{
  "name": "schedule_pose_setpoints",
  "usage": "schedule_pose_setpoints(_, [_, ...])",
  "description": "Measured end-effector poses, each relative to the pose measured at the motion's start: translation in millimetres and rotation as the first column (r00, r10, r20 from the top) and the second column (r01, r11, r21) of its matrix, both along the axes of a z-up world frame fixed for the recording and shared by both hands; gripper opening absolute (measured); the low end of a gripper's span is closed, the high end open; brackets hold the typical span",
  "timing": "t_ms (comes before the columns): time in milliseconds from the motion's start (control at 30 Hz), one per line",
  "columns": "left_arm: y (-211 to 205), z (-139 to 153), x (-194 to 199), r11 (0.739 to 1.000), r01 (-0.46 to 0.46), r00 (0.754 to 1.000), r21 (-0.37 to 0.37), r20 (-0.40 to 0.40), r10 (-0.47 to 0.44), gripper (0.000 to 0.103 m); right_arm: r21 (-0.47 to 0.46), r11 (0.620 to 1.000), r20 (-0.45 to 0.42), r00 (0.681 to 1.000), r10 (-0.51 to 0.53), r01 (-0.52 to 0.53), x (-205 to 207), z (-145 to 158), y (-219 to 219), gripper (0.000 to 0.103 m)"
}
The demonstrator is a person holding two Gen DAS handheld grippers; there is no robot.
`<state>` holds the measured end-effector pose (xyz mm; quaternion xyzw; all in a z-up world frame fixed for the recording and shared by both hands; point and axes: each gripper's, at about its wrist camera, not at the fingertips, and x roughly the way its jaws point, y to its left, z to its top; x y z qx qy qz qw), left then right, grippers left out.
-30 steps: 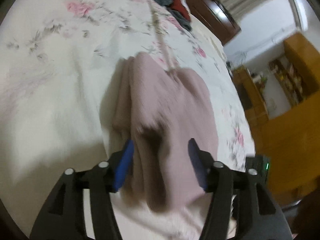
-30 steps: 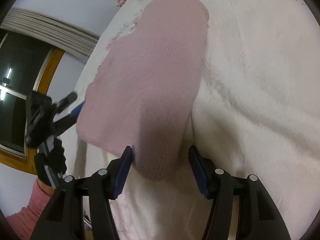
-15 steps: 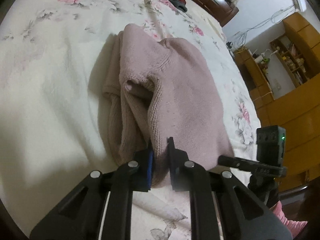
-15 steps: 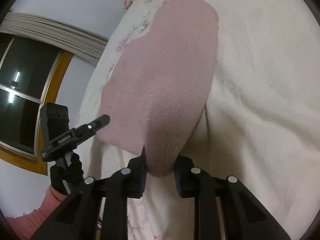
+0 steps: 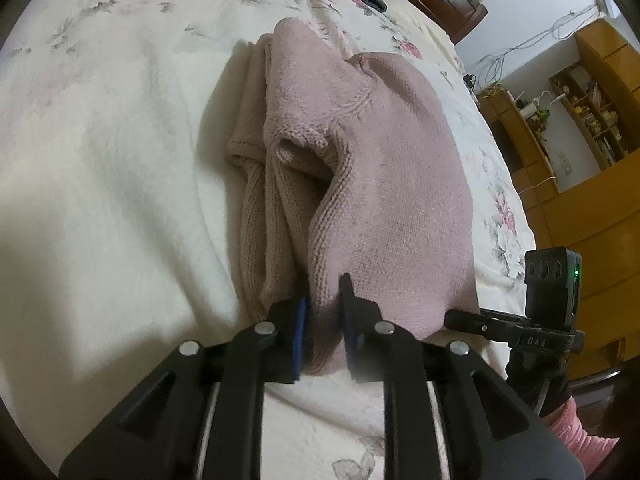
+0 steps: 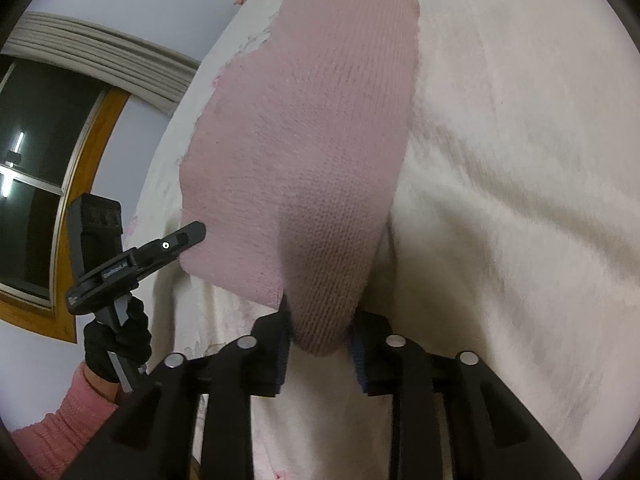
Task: Fold small clothes
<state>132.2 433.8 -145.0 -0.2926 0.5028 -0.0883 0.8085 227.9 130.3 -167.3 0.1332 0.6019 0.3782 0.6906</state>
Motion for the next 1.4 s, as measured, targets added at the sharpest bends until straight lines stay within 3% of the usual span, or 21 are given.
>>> schedule_pose_setpoints(100, [6.6, 13.8, -0.4, 0.999, -0.031, 0.999, -0.013, 0.020, 0.032, 0.035, 0.006, 1.000, 0.027, 1.000, -0.004, 0.004, 1.1, 12.0, -7.0, 0.040])
schedule_pose_setpoints(133, [11.7, 18.9, 1.9, 0.999, -0.052, 0.998, -0.006, 0.031, 0.052, 0.047, 0.012, 1.000, 0.036, 0.999, -0.008, 0.007, 2.5, 15.8, -7.5, 0.045])
schedule_pose_setpoints(167, [16.8, 22.4, 5.5, 0.997, -0.071, 0.997, -0.001, 0.041, 0.071, 0.052, 0.020, 1.000, 0.045, 0.999, -0.014, 0.013, 5.9, 20.6, -9.1, 0.048])
schedule_pose_setpoints(233, [24.9, 24.7, 14.7, 0.995, -0.099, 0.994, -0.009, 0.036, 0.099, 0.054, 0.025, 0.999, 0.057, 0.998, -0.024, 0.023, 11.4, 25.1, -9.8, 0.050])
schedule_pose_setpoints(333, [32.6, 26.4, 32.1, 0.992, -0.123, 0.992, -0.013, 0.032, 0.124, 0.066, 0.038, 0.998, 0.068, 0.997, -0.042, 0.039, 22.6, 32.5, -10.7, 0.051])
schedule_pose_setpoints(467, [39.0, 23.3, 56.8, 0.990, -0.141, 0.990, 0.005, 0.021, 0.141, 0.069, 0.063, 0.997, 0.068, 0.996, -0.057, 0.053, 35.3, 36.8, -8.4, 0.052])
schedule_pose_setpoints(633, [53.7, 5.5, 89.5, 0.981, -0.171, 0.985, -0.095, -0.023, 0.169, 0.072, 0.071, 0.995, 0.062, 0.996, -0.070, 0.065, 41.8, 35.0, -3.3, 0.052])
schedule_pose_setpoints(700, [57.8, -1.5, 100.2, 0.974, -0.191, 0.982, -0.122, -0.029, 0.189, 0.066, 0.075, 0.995, 0.057, 0.996, -0.074, 0.070, 41.8, 32.9, -2.3, 0.052])
schedule_pose_setpoints(767, [56.7, -3.5, 107.9, 0.973, -0.183, 0.983, -0.139, -0.014, 0.183, 0.021, 0.073, 0.995, 0.053, 0.996, -0.076, 0.072, 40.1, 28.4, 0.0, 0.052])
schedule_pose_setpoints(933, [42.1, 11.1, 95.3, 0.984, -0.179, 0.981, -0.024, 0.074, 0.180, 0.014, 0.068, 0.995, 0.047, 0.996, -0.078, 0.075, 41.5, 25.6, -5.0, 0.052])
schedule_pose_setpoints(1000, [49.7, 0.5, 85.9, 0.973, -0.224, 0.972, -0.052, 0.062, 0.227, 0.014, 0.071, 0.995, 0.045, 0.996, -0.079, 0.076, 42.1, 25.8, -4.3, 0.052])
schedule_pose_setpoints(1100, [53.6, -4.3, 81.9, 0.970, -0.218, 0.971, -0.107, 0.074, 0.227, 0.014, 0.066, 0.995, 0.050, 0.996, -0.077, 0.073, 43.8, 27.0, -1.8, 0.052])
schedule_pose_setpoints(1200, [55.1, 2.9, 79.8, 0.970, -0.201, 0.975, -0.139, 0.066, 0.212, 0.027, 0.068, 0.994, 0.049, 0.995, -0.084, 0.080, 46.0, 27.1, -3.4, 0.052])
schedule_pose_setpoints(1267, [56.3, 6.5, 74.9, 0.973, -0.189, 0.978, -0.136, 0.064, 0.199, 0.060, 0.076, 0.993, 0.043, 0.995, -0.095, 0.092, 48.9, 25.6, -5.6, 0.056])
schedule_pose_setpoints(1333, [56.5, 9.5, 69.1, 0.979, -0.172, 0.983, -0.106, 0.051, 0.178, 0.077, 0.087, 0.991, 0.037, 0.994, -0.102, 0.099, 53.0, 24.6, -7.4, 0.059])
schedule_pose_setpoints(1400, [56.2, 7.3, 66.8, 0.984, -0.150, 0.988, -0.099, 0.032, 0.154, 0.080, 0.093, 0.991, 0.034, 0.994, -0.102, 0.098, 58.4, 23.8, -4.5, 0.062])
